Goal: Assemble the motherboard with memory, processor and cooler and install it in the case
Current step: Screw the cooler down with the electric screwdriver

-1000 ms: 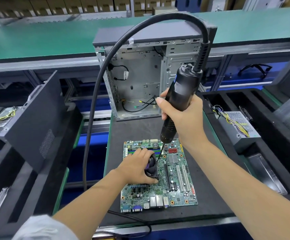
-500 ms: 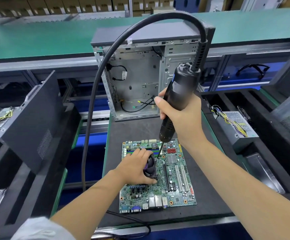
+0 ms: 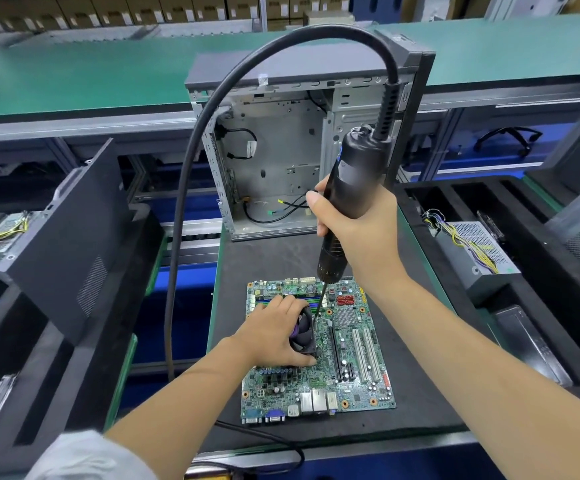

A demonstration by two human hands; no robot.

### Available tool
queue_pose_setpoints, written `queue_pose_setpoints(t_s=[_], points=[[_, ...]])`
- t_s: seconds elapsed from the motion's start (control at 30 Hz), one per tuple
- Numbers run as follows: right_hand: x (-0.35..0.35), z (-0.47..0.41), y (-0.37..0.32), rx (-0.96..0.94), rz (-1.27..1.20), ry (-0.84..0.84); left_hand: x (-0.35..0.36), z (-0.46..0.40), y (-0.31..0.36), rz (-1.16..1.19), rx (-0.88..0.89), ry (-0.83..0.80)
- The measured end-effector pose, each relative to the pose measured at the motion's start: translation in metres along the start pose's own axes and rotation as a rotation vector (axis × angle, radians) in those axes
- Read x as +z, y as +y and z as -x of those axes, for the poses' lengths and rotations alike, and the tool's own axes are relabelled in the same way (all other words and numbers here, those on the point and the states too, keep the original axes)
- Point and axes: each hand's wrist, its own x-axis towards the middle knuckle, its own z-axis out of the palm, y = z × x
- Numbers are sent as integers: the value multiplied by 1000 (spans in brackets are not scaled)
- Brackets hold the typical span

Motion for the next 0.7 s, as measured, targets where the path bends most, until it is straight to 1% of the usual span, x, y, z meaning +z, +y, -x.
queue_pose_setpoints(t_s=[0.07,0.17,0.27,0.37,0.4,0.47,0.53,0.7], points=[[0,-1,1,12,5,-12,-1,0,0,-13,1,-15],[0,-6,-3,62,1,-100,-5,-4,3,-90,2,-62],[0,-16,-5,102,29,-203,-10,-14,14,-227,71,-47],[3,-20,-7,113,-8,-285,-9,-20,22,-260,93,-56],[5,-20,-8,110,-21,-308,-6,-19,22,-260,85,-32],[9,-19,-7,111,-32,-315,-2,-17,22,-266,64,17],[12,-18,-5,114,-41,-284,1,-16,22,-278,50,37],[18,-11,2,63,-18,-261,4,-17,22,-275,52,91]])
